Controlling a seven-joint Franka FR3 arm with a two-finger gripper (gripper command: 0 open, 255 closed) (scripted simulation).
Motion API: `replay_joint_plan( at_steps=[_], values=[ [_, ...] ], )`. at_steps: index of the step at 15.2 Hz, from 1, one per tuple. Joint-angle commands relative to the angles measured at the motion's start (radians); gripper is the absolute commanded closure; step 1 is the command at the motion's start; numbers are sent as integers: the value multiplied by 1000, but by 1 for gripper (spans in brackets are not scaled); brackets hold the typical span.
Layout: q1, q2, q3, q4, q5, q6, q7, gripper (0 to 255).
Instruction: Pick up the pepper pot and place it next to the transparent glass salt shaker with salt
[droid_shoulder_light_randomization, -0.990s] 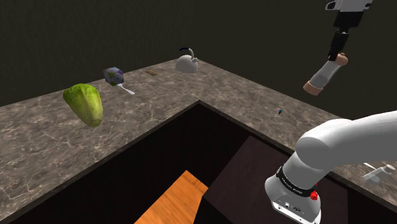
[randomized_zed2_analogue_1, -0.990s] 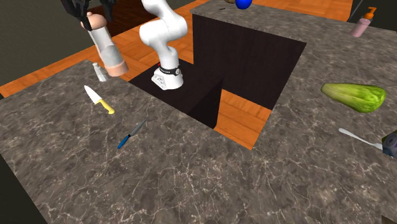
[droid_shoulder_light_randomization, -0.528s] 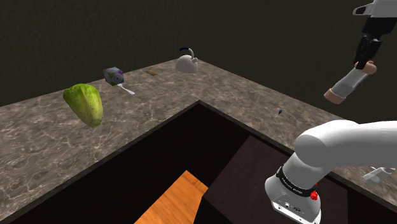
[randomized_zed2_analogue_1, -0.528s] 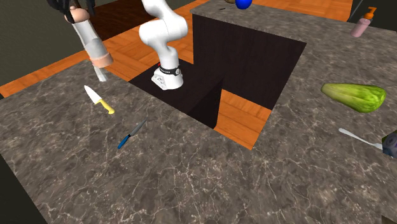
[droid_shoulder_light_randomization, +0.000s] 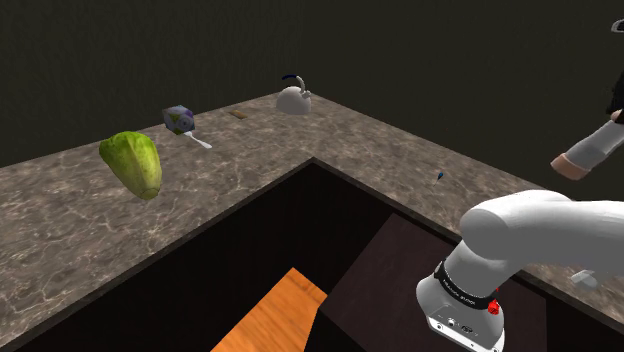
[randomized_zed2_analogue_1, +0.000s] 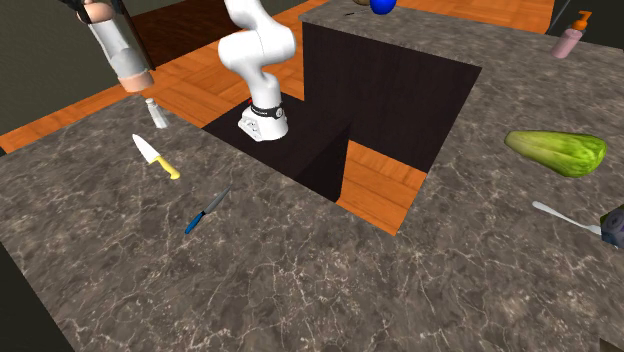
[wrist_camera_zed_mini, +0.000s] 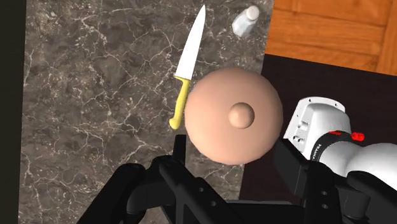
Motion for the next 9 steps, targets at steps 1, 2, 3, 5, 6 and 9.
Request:
replay_joint_plan(
  at_steps=[1,2,3,5,6,9],
  values=[
    [-17,-28,-26,7,-40,-10,-52,255],
    [-24,-39,-38,14,-57,-15,-76,255],
    [-30,-48,-50,22,-74,-19,-100,255],
    [-41,-65,-75,41,-109,-27,-150,255],
    [-46,-72,-88,52,-126,-30,-175,255],
    [-55,-97,-99,2,-137,-6,-162,255]
  ],
)
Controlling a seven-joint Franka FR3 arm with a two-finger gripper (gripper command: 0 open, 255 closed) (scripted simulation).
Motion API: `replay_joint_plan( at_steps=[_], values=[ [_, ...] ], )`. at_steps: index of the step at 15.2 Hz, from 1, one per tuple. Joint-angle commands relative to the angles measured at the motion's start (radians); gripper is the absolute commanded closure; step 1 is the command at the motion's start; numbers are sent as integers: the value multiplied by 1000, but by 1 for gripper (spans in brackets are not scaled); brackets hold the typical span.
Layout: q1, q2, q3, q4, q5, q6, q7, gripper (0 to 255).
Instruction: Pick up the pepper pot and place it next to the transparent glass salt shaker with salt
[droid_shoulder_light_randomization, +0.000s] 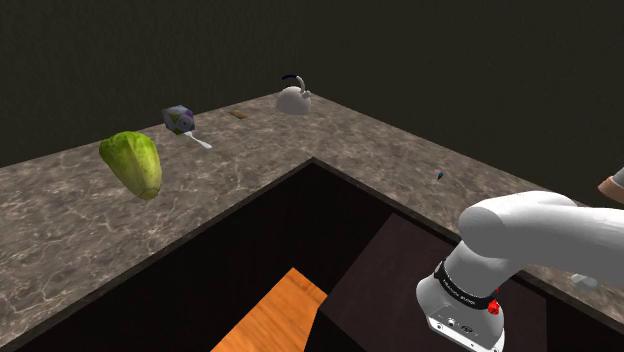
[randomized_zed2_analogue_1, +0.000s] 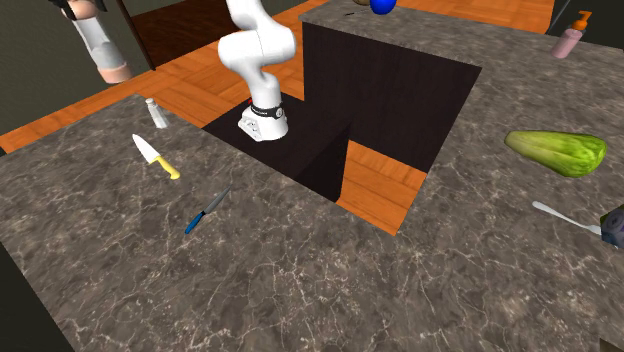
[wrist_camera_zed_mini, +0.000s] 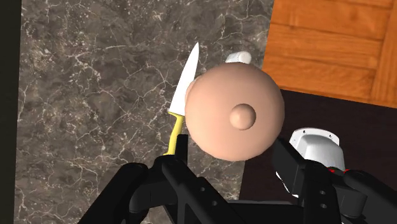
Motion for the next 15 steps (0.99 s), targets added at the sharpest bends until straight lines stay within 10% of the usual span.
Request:
replay_joint_plan(
  at_steps=[1,15],
  values=[
    [-6,-17,-12,-31,-12,17,4,255],
    [-46,-116,-82,-237,-80,128,55,255]
  ],
)
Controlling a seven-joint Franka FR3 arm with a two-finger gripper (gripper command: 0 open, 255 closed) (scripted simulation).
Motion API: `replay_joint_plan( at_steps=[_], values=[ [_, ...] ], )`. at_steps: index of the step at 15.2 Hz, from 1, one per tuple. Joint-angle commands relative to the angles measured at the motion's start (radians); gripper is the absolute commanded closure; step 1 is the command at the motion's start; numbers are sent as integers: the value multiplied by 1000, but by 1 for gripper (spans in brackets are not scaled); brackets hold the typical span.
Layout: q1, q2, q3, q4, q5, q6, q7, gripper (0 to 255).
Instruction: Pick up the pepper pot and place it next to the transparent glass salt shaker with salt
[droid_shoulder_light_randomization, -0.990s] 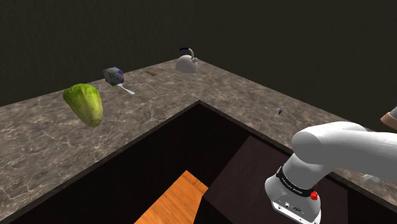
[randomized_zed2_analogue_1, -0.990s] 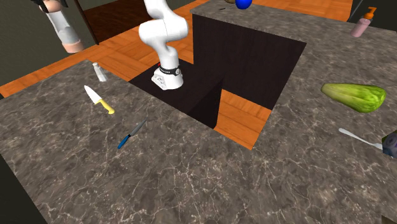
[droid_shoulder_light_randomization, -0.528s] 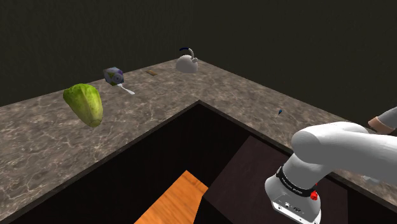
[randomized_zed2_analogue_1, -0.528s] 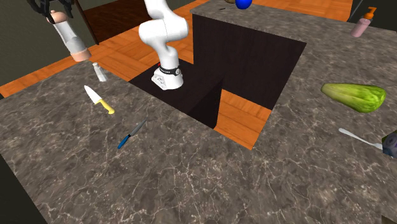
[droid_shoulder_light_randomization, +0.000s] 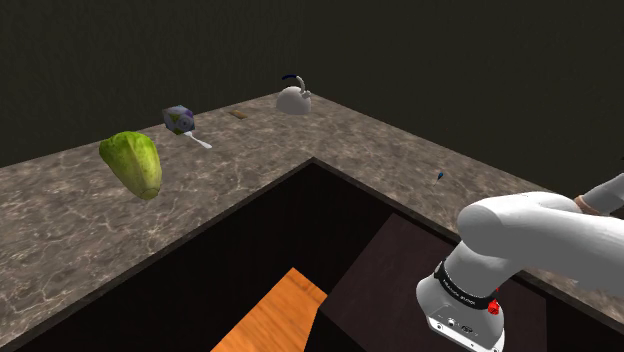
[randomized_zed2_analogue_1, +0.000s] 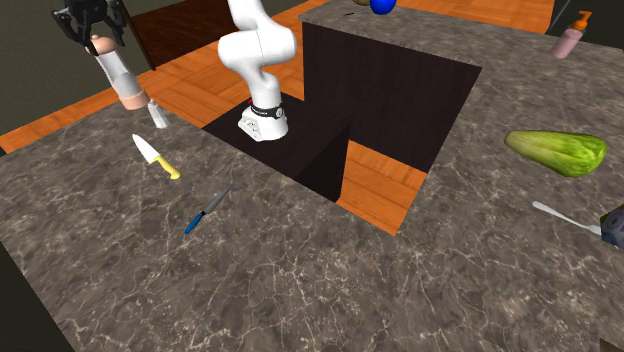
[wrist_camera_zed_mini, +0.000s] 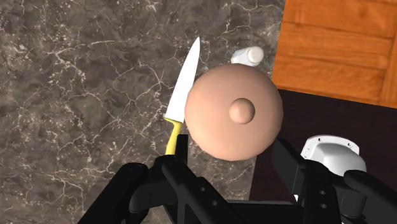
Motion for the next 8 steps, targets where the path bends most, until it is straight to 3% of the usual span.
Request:
replay_joint_plan(
  at_steps=[1,8],
  values=[
    [-7,-14,-11,-28,-11,15,6,255],
    [-26,-51,-60,-117,-56,70,28,255]
  ],
)
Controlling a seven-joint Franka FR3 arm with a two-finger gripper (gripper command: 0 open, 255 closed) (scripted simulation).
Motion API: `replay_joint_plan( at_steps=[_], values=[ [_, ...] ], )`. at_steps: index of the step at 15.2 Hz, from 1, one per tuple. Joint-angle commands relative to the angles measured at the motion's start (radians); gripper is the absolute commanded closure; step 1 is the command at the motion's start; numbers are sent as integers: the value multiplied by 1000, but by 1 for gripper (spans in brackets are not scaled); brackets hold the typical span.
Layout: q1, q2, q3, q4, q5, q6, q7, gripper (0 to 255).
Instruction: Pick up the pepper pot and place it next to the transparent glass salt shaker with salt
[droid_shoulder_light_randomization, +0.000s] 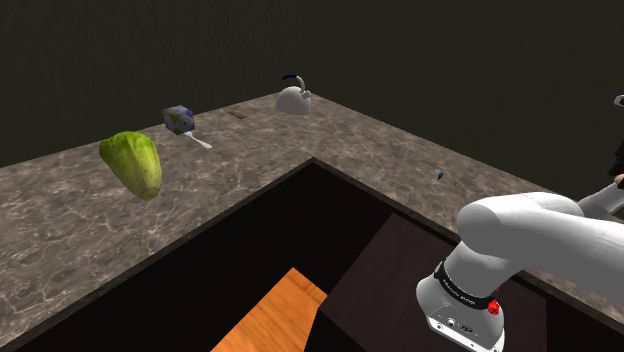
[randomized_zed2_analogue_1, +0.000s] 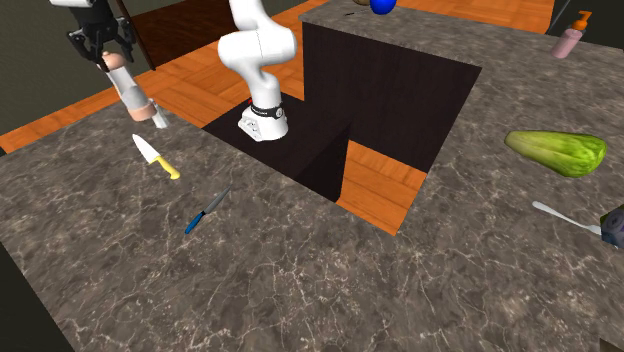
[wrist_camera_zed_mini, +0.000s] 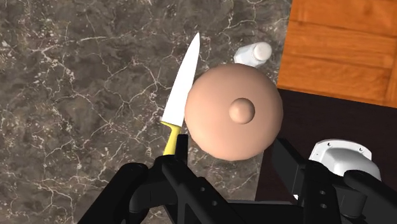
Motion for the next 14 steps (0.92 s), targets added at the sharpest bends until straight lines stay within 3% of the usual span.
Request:
replay_joint_plan(
  at_steps=[1,14],
  values=[
    [-5,-9,-14,-24,-13,16,7,255],
    [-36,-56,-132,-164,-119,121,44,255]
  ],
)
